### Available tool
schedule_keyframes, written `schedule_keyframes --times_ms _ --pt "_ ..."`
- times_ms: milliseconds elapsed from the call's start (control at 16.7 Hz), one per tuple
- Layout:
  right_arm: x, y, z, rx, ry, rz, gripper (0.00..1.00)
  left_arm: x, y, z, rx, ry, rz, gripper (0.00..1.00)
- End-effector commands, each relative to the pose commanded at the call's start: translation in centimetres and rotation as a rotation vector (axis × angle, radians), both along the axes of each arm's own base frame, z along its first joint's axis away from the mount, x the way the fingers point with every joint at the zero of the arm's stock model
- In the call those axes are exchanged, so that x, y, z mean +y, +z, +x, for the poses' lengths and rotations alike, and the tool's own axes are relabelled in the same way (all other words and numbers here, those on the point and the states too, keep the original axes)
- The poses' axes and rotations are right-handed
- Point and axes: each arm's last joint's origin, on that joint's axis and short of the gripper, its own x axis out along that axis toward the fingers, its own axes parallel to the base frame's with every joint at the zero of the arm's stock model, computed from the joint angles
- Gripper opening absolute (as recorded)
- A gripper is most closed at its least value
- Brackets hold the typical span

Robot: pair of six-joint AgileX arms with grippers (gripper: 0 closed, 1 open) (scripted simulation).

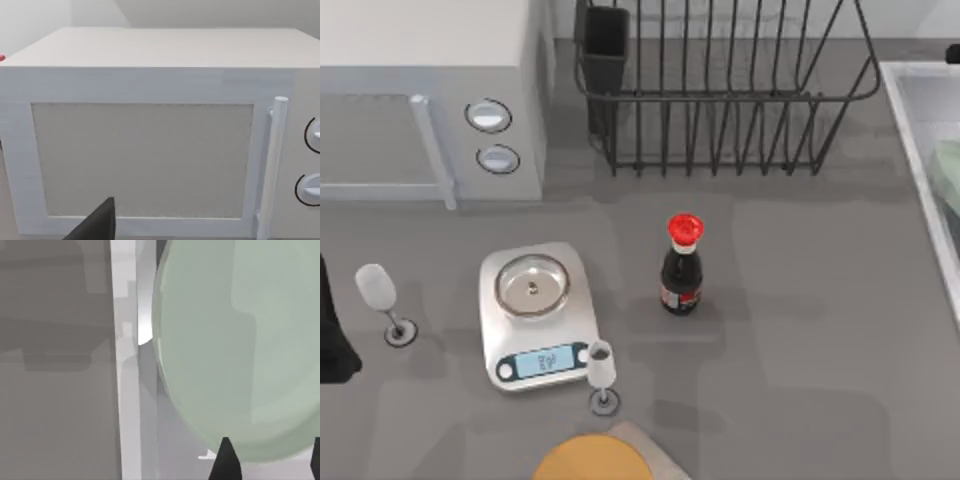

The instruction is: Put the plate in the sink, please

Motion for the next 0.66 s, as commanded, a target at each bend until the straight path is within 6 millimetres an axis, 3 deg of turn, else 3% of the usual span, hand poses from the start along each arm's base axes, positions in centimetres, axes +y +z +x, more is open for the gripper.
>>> schedule_keyframes --times_ms 300,660 --pt "0.0 0.0 0.0 0.0 0.0 0.0 0.98 0.0 0.0 0.0 0.0 0.0 0.0 1.0" --pt "0.0 0.0 0.0 0.0 0.0 0.0 1.0 0.0 0.0 0.0 0.0 0.0 0.0 1.0"
